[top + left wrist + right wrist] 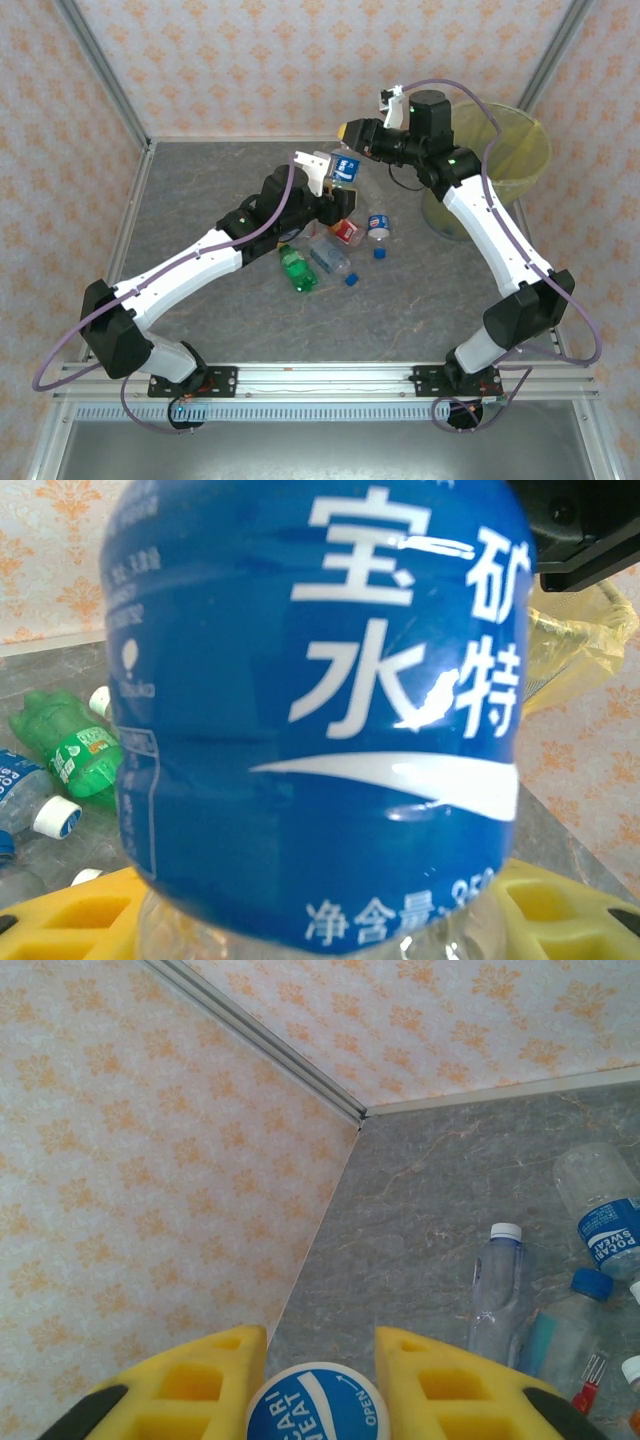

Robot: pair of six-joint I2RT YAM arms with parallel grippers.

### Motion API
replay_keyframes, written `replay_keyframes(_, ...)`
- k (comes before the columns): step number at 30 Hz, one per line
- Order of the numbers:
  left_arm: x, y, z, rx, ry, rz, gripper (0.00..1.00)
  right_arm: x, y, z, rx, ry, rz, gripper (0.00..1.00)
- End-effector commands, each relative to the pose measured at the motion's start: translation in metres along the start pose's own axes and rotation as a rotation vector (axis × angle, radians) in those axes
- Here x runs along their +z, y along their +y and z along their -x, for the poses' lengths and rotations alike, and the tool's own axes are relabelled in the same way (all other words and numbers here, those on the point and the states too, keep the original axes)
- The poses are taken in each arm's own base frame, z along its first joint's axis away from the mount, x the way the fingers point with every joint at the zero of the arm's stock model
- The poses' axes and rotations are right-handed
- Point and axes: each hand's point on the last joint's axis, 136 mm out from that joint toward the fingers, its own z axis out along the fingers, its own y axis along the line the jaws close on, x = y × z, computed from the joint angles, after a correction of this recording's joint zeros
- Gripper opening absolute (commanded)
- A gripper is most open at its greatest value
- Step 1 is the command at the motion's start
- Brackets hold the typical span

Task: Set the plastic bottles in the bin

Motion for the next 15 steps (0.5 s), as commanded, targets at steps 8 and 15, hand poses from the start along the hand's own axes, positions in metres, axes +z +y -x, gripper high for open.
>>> replay_keyframes(8,-0.011,-0.002,0.017,0.019,-0.068,0.025,0.94,-0.021,0.004,0.025,0.003,-0.081,-0.026,0.18)
replay_keyframes(15,-0.026,0.017,0.021,-0.006,-0.124,0.105,0.99,-0.076,-0.035,0.078,0.065,-0.264,-0.122,0.15)
